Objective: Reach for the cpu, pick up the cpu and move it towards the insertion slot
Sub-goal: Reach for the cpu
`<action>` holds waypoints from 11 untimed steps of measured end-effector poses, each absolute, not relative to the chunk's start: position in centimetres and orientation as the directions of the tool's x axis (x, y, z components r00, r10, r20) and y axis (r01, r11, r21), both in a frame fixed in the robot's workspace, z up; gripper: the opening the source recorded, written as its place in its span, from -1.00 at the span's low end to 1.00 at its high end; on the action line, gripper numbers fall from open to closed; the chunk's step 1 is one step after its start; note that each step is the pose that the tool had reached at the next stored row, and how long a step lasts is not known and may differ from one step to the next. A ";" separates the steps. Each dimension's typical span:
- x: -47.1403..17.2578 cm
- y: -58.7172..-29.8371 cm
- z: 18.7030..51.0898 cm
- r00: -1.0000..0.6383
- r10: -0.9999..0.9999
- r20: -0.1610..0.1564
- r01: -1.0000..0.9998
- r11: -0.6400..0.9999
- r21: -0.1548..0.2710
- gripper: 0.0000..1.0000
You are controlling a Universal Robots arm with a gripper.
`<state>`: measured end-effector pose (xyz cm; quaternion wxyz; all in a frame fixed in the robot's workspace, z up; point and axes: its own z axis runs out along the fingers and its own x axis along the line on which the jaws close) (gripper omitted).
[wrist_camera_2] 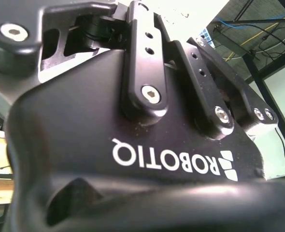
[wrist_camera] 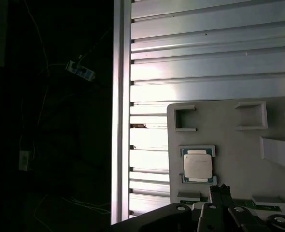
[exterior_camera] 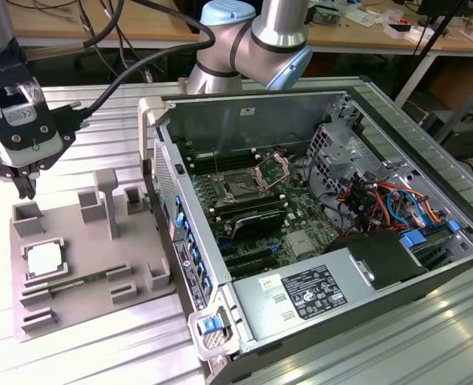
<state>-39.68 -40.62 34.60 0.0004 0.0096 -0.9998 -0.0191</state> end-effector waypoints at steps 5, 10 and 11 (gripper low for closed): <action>-39.7 -40.6 34.5 -1.000 -0.019 0.001 -0.019 0.999 0.038 -0.79; -39.7 -40.6 34.4 -1.000 -0.019 0.001 -0.019 0.999 0.038 -0.79; -39.7 -40.6 34.4 -1.000 -0.019 0.001 -0.019 0.999 0.038 -0.79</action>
